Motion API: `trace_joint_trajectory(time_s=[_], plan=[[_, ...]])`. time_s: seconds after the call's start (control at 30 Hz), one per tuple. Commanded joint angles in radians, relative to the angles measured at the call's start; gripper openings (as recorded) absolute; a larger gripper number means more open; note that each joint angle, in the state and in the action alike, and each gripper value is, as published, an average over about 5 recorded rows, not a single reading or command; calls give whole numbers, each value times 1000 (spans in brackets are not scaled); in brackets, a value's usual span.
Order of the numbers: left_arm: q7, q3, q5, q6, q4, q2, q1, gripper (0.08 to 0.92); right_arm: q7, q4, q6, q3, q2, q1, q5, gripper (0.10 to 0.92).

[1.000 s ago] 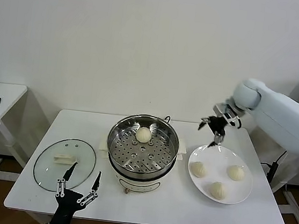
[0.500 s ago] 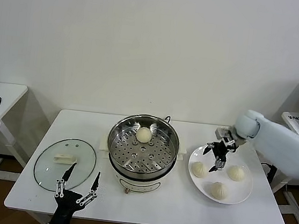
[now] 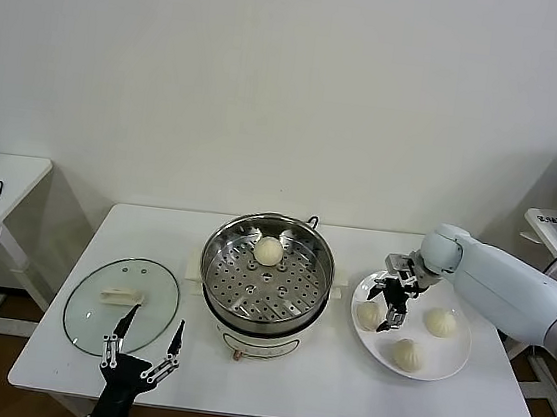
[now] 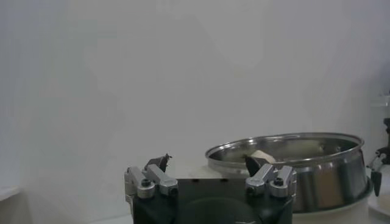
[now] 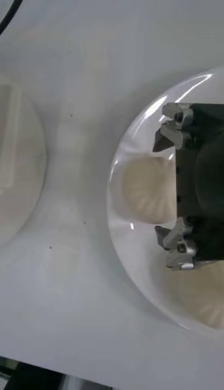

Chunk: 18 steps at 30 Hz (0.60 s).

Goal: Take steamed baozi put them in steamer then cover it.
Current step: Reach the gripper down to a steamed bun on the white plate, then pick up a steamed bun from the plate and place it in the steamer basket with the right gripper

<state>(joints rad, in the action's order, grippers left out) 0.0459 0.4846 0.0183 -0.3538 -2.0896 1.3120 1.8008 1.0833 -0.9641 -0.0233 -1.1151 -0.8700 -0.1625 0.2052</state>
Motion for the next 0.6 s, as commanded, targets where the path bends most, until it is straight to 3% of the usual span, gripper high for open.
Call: trace_joint_trajectory(time_s=[0.03,0.27,0.6], plan=[[0,0,1,-1,1,0,0,823,-13,10,-6,1,-13,18,-4,741],[2,1,1,1,-3,-1,-2,823,9,-26,-6,-11,11,-44,-15,655],[5,-6,1,17,-21,-7,-17,823,223,-110,-1,-116,-5,-410,23,647]])
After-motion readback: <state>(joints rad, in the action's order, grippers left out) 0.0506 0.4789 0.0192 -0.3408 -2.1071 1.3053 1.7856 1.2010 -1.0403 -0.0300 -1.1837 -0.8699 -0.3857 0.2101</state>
